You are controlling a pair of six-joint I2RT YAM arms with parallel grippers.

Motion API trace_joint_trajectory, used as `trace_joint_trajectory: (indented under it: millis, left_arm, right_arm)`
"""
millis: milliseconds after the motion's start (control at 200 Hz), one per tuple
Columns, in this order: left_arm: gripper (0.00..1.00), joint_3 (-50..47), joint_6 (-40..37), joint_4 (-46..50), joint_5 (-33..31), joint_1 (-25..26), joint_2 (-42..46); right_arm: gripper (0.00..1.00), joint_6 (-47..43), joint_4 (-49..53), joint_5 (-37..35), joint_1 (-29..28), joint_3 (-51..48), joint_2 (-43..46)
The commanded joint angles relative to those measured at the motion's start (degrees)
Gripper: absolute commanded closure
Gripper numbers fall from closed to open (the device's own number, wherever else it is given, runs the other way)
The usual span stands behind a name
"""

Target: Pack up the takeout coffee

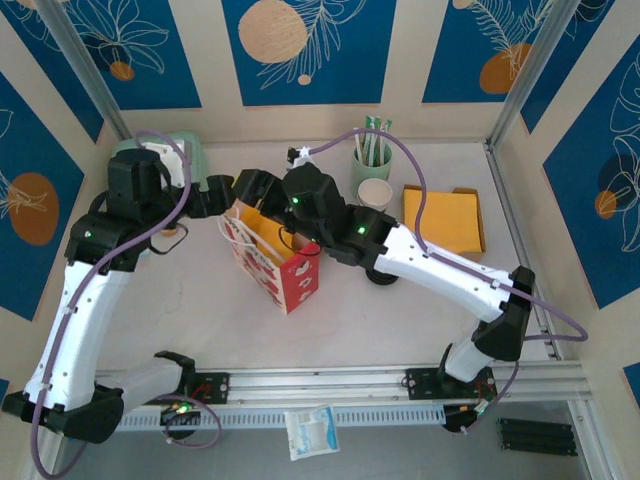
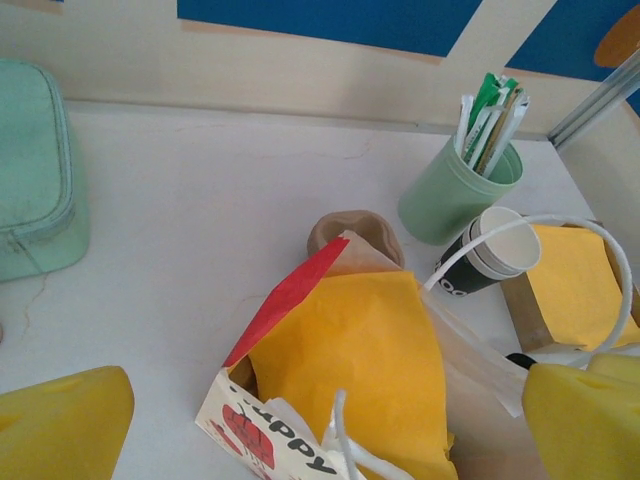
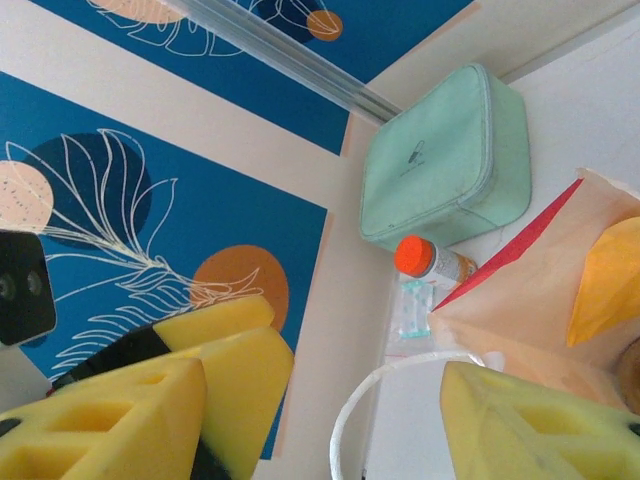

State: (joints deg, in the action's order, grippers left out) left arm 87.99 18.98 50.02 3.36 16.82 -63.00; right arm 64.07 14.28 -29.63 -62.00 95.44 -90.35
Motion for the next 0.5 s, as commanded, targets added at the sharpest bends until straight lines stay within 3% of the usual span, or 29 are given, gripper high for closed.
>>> trace_joint_trajectory:
  millis: [0, 300, 495]
  left_arm:
    - [0.01, 2.75, -0.39, -0.51, -0.35, -0.54, -0.53]
    - [0.01, 5.55, -3.08, -0.78, -7.77, -1.73, -1.41]
    - [0.01, 3.02, -3.88, -3.06, -9.6, -5.13, -1.74]
  right_arm:
    - [0.32, -2.5, 1.27, 2.54, 0.0, 0.52, 3.89]
    - [0.17, -13.3, 12.85, 4.14, 3.92, -1.0, 13.64]
    - [0.11, -19.2, 21.0, 7.28, 15.42, -9.03, 25.35]
